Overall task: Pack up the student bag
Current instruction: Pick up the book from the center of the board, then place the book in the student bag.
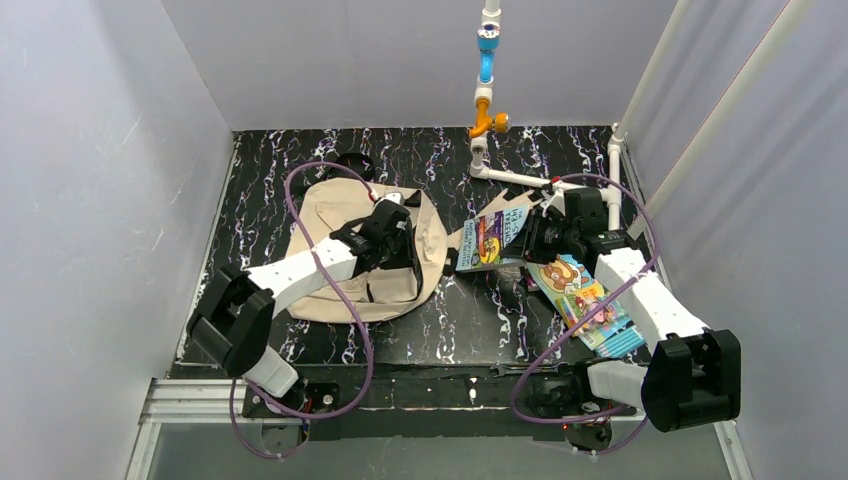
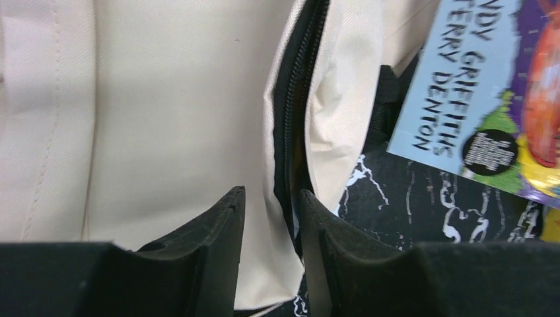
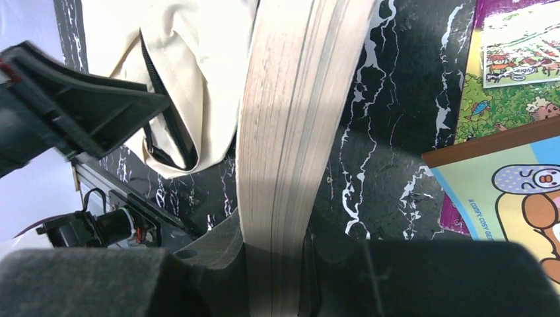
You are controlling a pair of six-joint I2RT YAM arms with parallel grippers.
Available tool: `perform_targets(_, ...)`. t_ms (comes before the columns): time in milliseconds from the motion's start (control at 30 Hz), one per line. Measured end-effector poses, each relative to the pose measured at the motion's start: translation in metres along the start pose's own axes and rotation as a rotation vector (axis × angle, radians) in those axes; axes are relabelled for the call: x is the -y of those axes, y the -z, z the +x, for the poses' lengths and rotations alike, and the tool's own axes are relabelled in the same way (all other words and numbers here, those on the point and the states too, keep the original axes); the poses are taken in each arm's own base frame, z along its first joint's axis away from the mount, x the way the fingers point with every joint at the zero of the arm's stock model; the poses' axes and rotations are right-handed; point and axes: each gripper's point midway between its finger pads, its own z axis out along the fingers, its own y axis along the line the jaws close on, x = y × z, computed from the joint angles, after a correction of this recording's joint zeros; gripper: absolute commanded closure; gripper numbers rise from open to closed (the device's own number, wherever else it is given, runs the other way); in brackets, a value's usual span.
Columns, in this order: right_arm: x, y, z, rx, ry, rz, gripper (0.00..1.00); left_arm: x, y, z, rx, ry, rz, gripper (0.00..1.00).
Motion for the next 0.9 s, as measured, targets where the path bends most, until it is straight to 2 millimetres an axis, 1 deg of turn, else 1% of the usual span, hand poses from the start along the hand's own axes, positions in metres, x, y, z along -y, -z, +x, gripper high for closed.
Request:
perform_targets(100,-0.005,0.006,-0.005,-0.002,0.012,0.002,0.99,-0.002,-0.015,0.009,-0.041,-0.008,-0.017,0.96)
perform_targets(133,-0.008,0.008,-0.008,-0.001,0.021,0.003,0.99,-0.003,-0.021,0.012,-0.060,-0.015,-0.028,1.00)
perform_targets(200,-0.017,0.015,-0.016,0.008,0.042,-0.005,0.99,-0.006,-0.026,0.017,-0.085,-0.039,-0.043,1.00)
perform_targets(267,-0.030,0.021,-0.025,0.023,0.070,-0.032,0.99,-0.006,-0.021,0.012,-0.078,-0.053,-0.044,1.00)
perform_targets(333,-0.049,0.025,-0.031,0.033,0.105,-0.078,0.99,-0.002,-0.008,0.000,-0.037,-0.064,-0.032,1.00)
perform_targets(367,-0.059,0.025,-0.031,0.032,0.117,-0.103,0.99,0.000,0.003,-0.009,0.000,-0.069,-0.022,1.00)
perform_targets(433,-0.087,0.025,-0.026,0.016,0.142,-0.182,0.99,0.008,0.032,-0.032,0.096,-0.075,0.021,1.00)
perform_targets(500,-0.109,0.024,-0.019,-0.002,0.145,-0.252,0.99,0.018,0.068,-0.058,0.232,-0.082,0.100,1.00)
perform_targets(533,-0.123,0.023,-0.015,-0.016,0.139,-0.300,0.99,0.021,0.083,-0.067,0.284,-0.081,0.130,1.00)
perform_targets(567,-0.131,0.023,-0.012,-0.023,0.131,-0.332,0.99,0.023,0.100,-0.078,0.345,-0.081,0.164,1.00)
perform_targets(633,-0.144,0.021,-0.010,-0.026,0.094,-0.391,0.99,0.028,0.124,-0.091,0.426,-0.082,0.211,1.00)
perform_targets(667,-0.145,0.019,-0.011,-0.022,0.075,-0.405,0.99,0.030,0.132,-0.097,0.453,-0.087,0.225,1.00)
perform_targets(733,-0.146,0.012,-0.011,-0.015,0.031,-0.426,0.99,0.033,0.139,-0.101,0.478,-0.099,0.247,1.00)
perform_targets(833,-0.144,-0.008,-0.006,-0.037,-0.042,-0.439,0.99,0.039,0.141,-0.101,0.483,-0.130,0.277,1.00)
perform_targets(900,-0.146,-0.024,0.002,-0.065,-0.078,-0.444,0.99,0.041,0.141,-0.099,0.476,-0.150,0.289,1.00)
